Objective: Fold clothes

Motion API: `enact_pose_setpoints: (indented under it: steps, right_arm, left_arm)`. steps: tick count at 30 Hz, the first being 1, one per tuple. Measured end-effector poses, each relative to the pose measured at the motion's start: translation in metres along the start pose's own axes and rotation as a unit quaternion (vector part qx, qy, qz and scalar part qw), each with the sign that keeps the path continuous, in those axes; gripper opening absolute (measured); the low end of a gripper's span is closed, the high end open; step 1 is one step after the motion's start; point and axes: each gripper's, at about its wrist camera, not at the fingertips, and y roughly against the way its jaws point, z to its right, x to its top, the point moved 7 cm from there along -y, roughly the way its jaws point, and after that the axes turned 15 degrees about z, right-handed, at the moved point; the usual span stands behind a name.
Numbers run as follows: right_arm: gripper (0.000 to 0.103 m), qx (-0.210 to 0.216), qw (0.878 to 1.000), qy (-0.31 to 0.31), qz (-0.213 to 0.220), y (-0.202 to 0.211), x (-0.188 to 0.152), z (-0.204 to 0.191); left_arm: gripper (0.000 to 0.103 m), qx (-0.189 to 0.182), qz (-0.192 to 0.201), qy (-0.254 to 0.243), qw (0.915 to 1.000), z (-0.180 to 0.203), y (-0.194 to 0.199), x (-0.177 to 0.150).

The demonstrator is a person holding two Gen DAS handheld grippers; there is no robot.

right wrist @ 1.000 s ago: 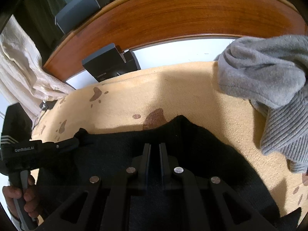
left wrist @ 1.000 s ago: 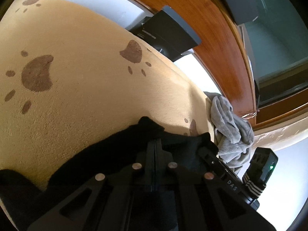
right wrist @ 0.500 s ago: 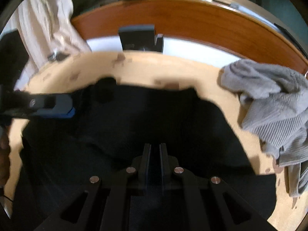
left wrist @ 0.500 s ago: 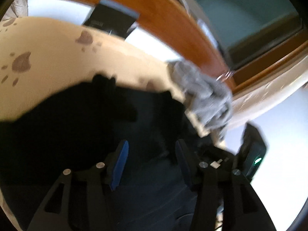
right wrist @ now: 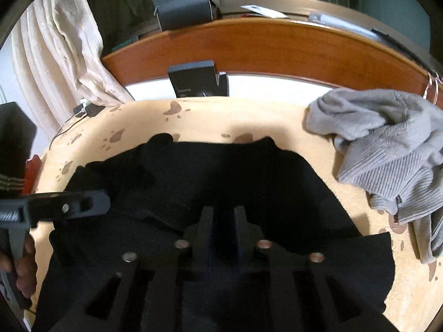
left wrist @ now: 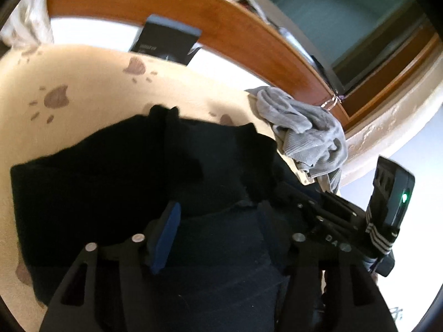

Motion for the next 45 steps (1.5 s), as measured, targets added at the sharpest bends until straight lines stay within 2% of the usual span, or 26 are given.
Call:
enact_pose_setpoints:
  steps: [4,9,12,14,18,20,22,23,24,25,28,30,37,41,45]
  right_arm:
    - [0.023,-0.014,1.0,0.008,-0.02,-0.015,-0.007,-0.006]
    - [0.025,-0.028,0.999,0.03,-0.025,-0.023,-0.019,-0.009]
    - [0.025,-0.028,0.999,0.011,-0.029,-0.019,-0.017,-0.006]
    - [0.025,-0.026,0.999,-0.005,-0.028,-0.01,-0.016,-0.005]
    - [0.025,-0.018,1.0,-0.001,-0.007,0.029,-0.016,-0.006]
    - [0.026,-0.013,1.0,0.012,-0.005,0.054,-0.023,-0.008]
    - [0.031,-0.009,1.0,0.025,-0.002,0.08,-0.034,-0.008]
    - [0.041,-0.007,1.0,0.03,0.001,0.094,-0.04,-0.008]
    - [0.055,-0.005,0.999,0.032,0.007,0.107,-0.047,-0.008]
    - [0.059,-0.002,0.999,0.033,0.014,0.121,-0.053,-0.008]
    - [0.061,0.009,0.999,0.026,0.023,0.149,-0.074,-0.01]
    - [0.061,0.022,0.999,0.017,0.022,0.16,-0.089,-0.016]
    - [0.061,0.052,0.997,0.049,-0.037,0.148,-0.147,-0.051]
    - [0.08,0.05,0.994,0.089,-0.035,0.146,-0.16,-0.062]
    - [0.086,0.048,0.994,0.095,-0.037,0.141,-0.161,-0.065]
  left_arm:
    - [0.065,0.026,-0.017,-0.001,0.9995,-0.009,-0.012,-0.013]
    - [0.065,0.029,-0.006,-0.033,0.999,-0.008,-0.011,-0.019]
    - [0.066,0.036,-0.005,-0.042,0.9985,-0.006,-0.007,-0.021]
    - [0.068,0.037,-0.002,-0.041,0.9985,-0.005,0.003,-0.024]
    - [0.08,0.037,-0.007,-0.053,0.9979,-0.003,0.031,-0.034]
    - [0.081,0.031,-0.016,-0.069,0.997,-0.001,0.047,-0.045]
    - [0.081,0.028,-0.031,-0.087,0.9953,0.001,0.061,-0.058]
    - [0.082,0.026,-0.039,-0.097,0.9941,0.001,0.068,-0.066]
    - [0.082,0.029,-0.047,-0.107,0.9927,0.001,0.075,-0.075]
    - [0.082,0.033,-0.054,-0.118,0.991,0.0,0.08,-0.085]
    - [0.082,0.036,-0.073,-0.142,0.9865,0.004,0.091,-0.115]
    - [0.082,0.034,-0.072,-0.155,0.9847,0.01,0.095,-0.128]
    - [0.083,0.041,-0.046,-0.184,0.981,0.02,0.104,-0.157]
    - [0.085,0.043,-0.029,-0.185,0.9814,0.02,0.104,-0.157]
    - [0.092,0.043,-0.021,-0.195,0.9796,0.022,0.101,-0.16]
